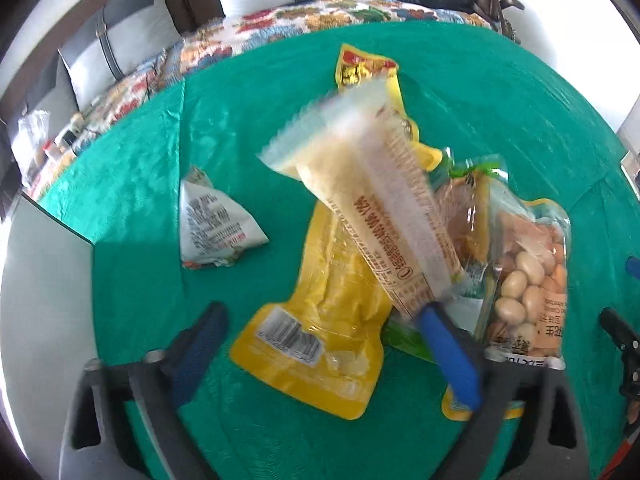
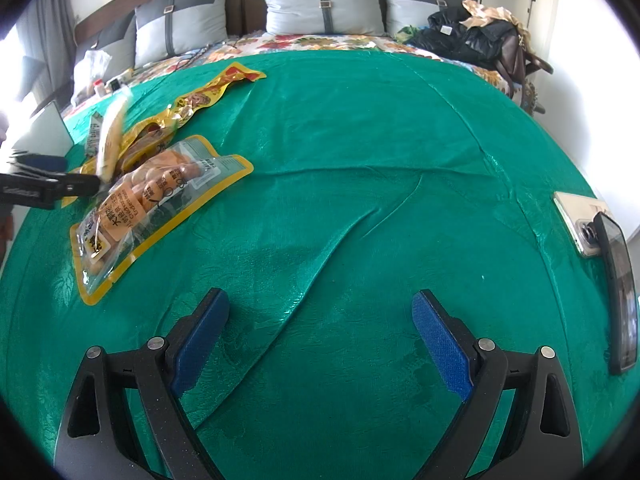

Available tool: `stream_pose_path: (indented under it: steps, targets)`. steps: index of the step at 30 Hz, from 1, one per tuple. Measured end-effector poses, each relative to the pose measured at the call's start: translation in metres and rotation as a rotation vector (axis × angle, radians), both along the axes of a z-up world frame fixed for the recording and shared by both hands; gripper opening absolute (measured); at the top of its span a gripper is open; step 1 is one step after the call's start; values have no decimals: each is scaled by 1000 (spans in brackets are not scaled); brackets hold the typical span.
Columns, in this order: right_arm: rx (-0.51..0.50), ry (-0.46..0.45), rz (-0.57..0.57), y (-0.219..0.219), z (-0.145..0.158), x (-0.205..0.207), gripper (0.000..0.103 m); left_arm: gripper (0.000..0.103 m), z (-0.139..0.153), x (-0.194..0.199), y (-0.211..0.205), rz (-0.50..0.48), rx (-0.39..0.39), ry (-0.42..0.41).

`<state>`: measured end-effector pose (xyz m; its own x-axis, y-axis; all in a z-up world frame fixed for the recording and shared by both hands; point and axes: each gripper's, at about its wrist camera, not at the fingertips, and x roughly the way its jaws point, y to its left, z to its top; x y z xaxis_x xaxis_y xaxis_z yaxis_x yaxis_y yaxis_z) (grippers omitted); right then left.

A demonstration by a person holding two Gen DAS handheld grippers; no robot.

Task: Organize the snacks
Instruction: 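Move the left tool over the long yellow sausage bag, then lower the left tool around the yellow bag while the right tool moves toward the peanut bag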

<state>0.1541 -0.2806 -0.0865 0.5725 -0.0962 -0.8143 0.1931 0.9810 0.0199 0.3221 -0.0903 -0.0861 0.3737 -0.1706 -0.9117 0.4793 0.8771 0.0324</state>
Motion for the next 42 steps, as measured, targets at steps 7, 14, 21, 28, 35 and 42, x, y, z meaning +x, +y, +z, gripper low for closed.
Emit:
stream_pose_path:
  steps: [7,14,21,28,35,42]
  targets:
    - [0,2,2,2,-2,3,96,61,6,-57,43,115,-87,32]
    - [0,2,2,2,-2,3,96,67,1,-161,84,297,-68,90]
    - [1,3,2,2,-2,3,96,84,-6,-148,65,276,-41,-1]
    - [1,3,2,2,-2,3,96,103,-17,-128,82,401,-69,-68]
    - [1,2,2,2,-2,3,96,103,-17,-139,89,386,-98,-161]
    - [1,3,2,2,-2,3,96,103,-19,-140,89,391,-101,-171]
